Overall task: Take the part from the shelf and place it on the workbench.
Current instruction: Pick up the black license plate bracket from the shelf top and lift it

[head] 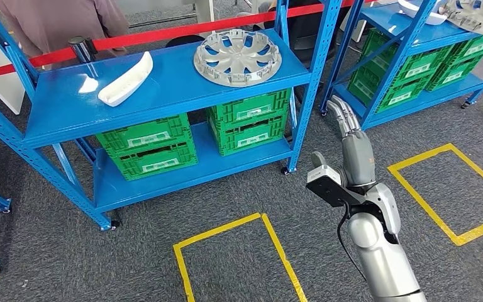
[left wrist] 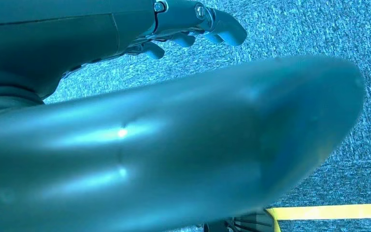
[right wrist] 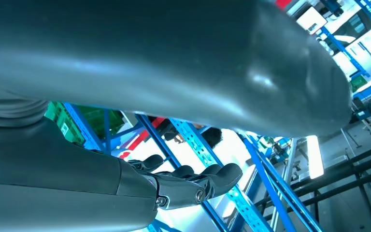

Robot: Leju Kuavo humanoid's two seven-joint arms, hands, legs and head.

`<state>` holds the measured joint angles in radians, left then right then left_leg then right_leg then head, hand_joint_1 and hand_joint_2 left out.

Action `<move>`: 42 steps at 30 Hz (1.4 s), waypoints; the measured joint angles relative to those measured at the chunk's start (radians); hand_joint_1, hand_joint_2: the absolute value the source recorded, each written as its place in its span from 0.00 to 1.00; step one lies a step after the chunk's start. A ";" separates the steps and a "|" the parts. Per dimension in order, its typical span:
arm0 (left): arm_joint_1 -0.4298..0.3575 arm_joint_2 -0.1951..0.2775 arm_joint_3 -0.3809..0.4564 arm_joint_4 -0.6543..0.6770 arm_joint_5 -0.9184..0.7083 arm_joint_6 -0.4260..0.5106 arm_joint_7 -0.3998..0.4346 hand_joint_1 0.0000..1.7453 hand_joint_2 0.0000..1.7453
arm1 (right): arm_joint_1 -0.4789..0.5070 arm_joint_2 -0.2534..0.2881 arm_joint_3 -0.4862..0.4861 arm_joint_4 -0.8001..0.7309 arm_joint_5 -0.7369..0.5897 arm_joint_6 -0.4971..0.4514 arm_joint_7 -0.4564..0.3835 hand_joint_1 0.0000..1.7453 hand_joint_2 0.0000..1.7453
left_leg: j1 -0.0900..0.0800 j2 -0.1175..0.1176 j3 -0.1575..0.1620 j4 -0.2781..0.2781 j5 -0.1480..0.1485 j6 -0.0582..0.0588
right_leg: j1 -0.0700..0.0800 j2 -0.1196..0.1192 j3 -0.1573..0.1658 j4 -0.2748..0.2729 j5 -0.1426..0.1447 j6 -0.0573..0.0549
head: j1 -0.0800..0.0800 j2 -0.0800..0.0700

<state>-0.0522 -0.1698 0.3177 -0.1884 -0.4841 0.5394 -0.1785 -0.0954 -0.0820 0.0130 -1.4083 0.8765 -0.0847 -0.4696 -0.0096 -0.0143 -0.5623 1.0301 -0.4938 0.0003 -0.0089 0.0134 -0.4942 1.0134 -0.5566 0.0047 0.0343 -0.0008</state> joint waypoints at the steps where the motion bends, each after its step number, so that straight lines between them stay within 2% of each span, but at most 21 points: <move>1: 0.000 0.000 0.001 0.000 0.000 0.000 0.000 0.00 0.00 | 0.001 0.000 0.000 0.000 0.000 0.000 0.000 0.00 0.00 | 0.000 0.000 0.000 0.000 0.000 0.000 | 0.000 0.000 0.000 0.000 0.000 0.000 | 0.000 0.000; 17: 0.000 0.000 0.018 0.000 0.017 -0.007 -0.013 0.00 0.00 | 0.039 0.000 0.000 -0.034 -0.017 -0.023 -0.025 0.00 0.00 | 0.000 0.000 0.000 0.000 0.000 0.000 | 0.000 0.000 0.000 0.000 0.000 0.000 | 0.000 0.000; 21: -0.001 0.002 0.027 0.000 0.022 -0.008 -0.013 0.00 0.00 | 0.031 0.000 0.000 -0.034 -0.024 -0.021 -0.033 0.00 0.00 | -0.006 -0.001 -0.002 0.003 -0.004 0.011 | -0.007 -0.001 0.000 -0.008 0.003 0.009 | 0.000 0.000; 23: -0.001 0.001 0.033 -0.001 0.024 -0.007 -0.012 0.00 0.00 | 0.024 0.002 0.000 -0.035 -0.034 -0.021 -0.049 0.00 0.00 | 0.002 0.001 0.008 -0.016 0.003 0.017 | -0.004 -0.003 0.001 -0.002 -0.002 0.013 | 0.000 0.000; 24: -0.002 0.000 0.034 -0.001 0.024 -0.006 -0.012 0.00 0.00 | 0.022 0.002 0.001 -0.035 -0.037 -0.021 -0.055 0.00 0.00 | 0.006 0.002 0.015 -0.027 0.006 0.021 | -0.003 -0.004 -0.009 0.020 -0.013 0.014 | 0.001 0.000; 25: -0.002 0.000 0.035 -0.001 0.024 -0.005 -0.012 0.00 0.00 | 0.019 0.003 0.001 -0.035 -0.039 -0.021 -0.058 0.00 0.00 | 0.010 0.003 0.021 -0.036 0.009 0.025 | -0.002 -0.006 -0.032 0.065 -0.033 0.015 | 0.003 0.000; 27: -0.003 0.000 0.039 -0.001 0.024 -0.004 -0.013 0.00 0.00 | 0.019 0.003 0.002 -0.033 -0.041 -0.021 -0.060 0.00 0.00 | 0.011 0.005 0.026 -0.039 0.007 0.027 | -0.006 -0.007 -0.113 0.199 -0.084 0.020 | 0.005 0.000; 28: -0.002 -0.001 0.040 -0.001 0.024 -0.004 -0.013 0.00 0.00 | 0.020 0.003 0.002 -0.032 -0.042 -0.021 -0.060 0.00 0.00 | 0.012 0.005 0.027 -0.038 0.003 0.025 | -0.009 -0.007 -0.153 0.255 -0.095 0.024 | 0.006 0.000; 29: -0.001 -0.001 0.041 0.000 0.024 -0.004 -0.013 0.00 0.00 | 0.021 0.003 0.002 -0.032 -0.042 -0.021 -0.060 0.00 0.00 | 0.014 0.004 0.029 -0.035 -0.001 0.022 | -0.012 -0.007 -0.178 0.279 -0.087 0.028 | 0.006 0.000; 30: 0.000 -0.001 0.042 0.000 0.023 -0.005 -0.013 0.00 0.00 | 0.022 0.003 0.002 -0.031 -0.043 -0.021 -0.060 0.00 0.00 | 0.016 0.003 0.032 -0.032 -0.007 0.017 | -0.016 -0.008 -0.184 0.265 -0.057 0.032 | 0.006 0.000; 32: 0.000 -0.001 0.043 0.000 0.019 -0.006 -0.013 0.00 0.00 | 0.023 0.003 0.002 -0.031 -0.044 -0.021 -0.060 0.00 0.00 | 0.024 0.001 0.040 -0.019 -0.025 0.004 | -0.024 -0.010 -0.146 0.150 0.029 0.042 | 0.006 0.000; 33: -0.001 0.000 0.043 0.000 0.017 -0.007 -0.013 0.00 0.00 | 0.024 0.003 0.002 -0.030 -0.045 -0.021 -0.061 0.00 0.00 | 0.025 -0.001 0.041 -0.009 -0.035 -0.005 | -0.025 -0.009 -0.125 0.094 0.055 0.044 | 0.008 0.000; 34: -0.002 0.001 0.043 0.000 0.014 -0.007 -0.013 0.00 0.00 | 0.026 0.003 0.002 -0.030 -0.045 -0.021 -0.060 0.00 0.00 | 0.025 -0.002 0.040 -0.002 -0.043 -0.014 | -0.025 -0.009 -0.111 0.057 0.066 0.040 | 0.010 0.000; 35: -0.002 0.002 0.044 0.000 0.012 -0.007 -0.013 0.00 0.00 | 0.029 0.003 0.002 -0.029 -0.045 -0.022 -0.060 0.00 0.00 | 0.023 -0.004 0.038 0.000 -0.048 -0.021 | -0.024 -0.007 -0.107 0.047 0.061 0.034 | 0.010 0.000; 37: -0.002 0.002 0.044 0.000 0.010 -0.008 -0.013 0.00 0.00 | 0.035 0.003 0.002 -0.029 -0.045 -0.022 -0.060 0.00 0.00 | 0.022 -0.004 0.039 -0.003 -0.051 -0.030 | -0.021 -0.006 -0.108 0.049 0.055 0.013 | 0.009 0.000; 39: -0.002 0.001 0.044 0.000 0.008 -0.008 -0.013 0.00 0.00 | 0.039 0.003 0.002 -0.031 -0.046 -0.022 -0.060 0.00 0.00 | 0.024 0.002 0.035 0.017 -0.065 -0.038 | -0.022 -0.006 -0.099 0.046 0.049 -0.002 | 0.005 0.000; 40: -0.003 0.001 0.044 -0.001 0.007 -0.008 -0.013 0.00 0.00 | 0.040 0.003 0.002 -0.032 -0.046 -0.022 -0.061 0.00 0.00 | 0.024 0.006 0.016 0.056 -0.083 -0.042 | -0.023 -0.008 -0.091 0.043 0.046 -0.009 | 0.003 0.000; 42: -0.003 0.001 0.044 -0.001 0.004 -0.008 -0.013 0.00 0.00 | 0.043 0.003 0.001 -0.033 -0.046 -0.022 -0.060 0.00 0.00 | 0.024 0.010 -0.060 0.190 -0.130 -0.045 | -0.020 -0.011 -0.080 0.040 0.037 -0.020 | 0.000 0.000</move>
<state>-0.0557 -0.1688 0.3613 -0.1892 -0.4802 0.5315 -0.1918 -0.0528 -0.0793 0.0142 -1.4417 0.8306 -0.1066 -0.5297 0.0144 -0.0045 -0.6220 1.2203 -0.6237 -0.0444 -0.0289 0.0027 -0.5743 1.0533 -0.5193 -0.0153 0.0338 -0.0008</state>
